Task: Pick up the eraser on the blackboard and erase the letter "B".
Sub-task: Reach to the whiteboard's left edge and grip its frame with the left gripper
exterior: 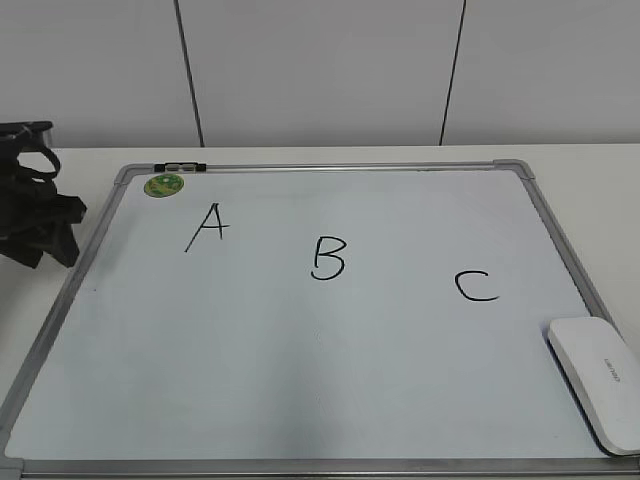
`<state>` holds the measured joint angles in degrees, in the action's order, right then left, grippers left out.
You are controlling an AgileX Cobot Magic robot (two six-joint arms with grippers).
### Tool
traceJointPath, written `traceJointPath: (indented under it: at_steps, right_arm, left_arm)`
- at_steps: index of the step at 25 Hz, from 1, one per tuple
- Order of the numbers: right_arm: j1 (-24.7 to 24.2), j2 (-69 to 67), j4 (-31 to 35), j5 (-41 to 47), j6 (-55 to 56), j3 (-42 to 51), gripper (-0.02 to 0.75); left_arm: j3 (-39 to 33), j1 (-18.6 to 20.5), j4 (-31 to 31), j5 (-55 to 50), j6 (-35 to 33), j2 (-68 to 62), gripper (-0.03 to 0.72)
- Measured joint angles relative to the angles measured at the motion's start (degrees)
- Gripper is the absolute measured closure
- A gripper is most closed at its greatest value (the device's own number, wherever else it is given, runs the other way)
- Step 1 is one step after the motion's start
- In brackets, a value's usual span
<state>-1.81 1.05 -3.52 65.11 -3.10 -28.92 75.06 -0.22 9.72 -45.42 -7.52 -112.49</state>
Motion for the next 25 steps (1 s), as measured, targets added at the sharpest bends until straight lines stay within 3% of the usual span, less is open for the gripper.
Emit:
traceJointPath:
  at_steps: [6,11,21,25]
  right_arm:
    - [0.00,0.00,0.00,0.00,0.00,0.00,0.147]
    - [0.00,0.00,0.00,0.00,0.00,0.00,0.147]
    - [0.00,0.00,0.00,0.00,0.00,0.00,0.147]
    - [0.00,0.00,0.00,0.00,0.00,0.00,0.147]
  left_arm:
    - [3.98,0.00,0.84,-2.92,0.00,-6.41,0.367]
    - [4.23,0.00,0.93,-3.13,-0.03,-7.36,0.440]
    - [4.34,0.00,0.38,-3.13,-0.03,-7.36,0.459]
    - [4.74,0.00,0.38,-3.27,-0.03,-8.07,0.506]
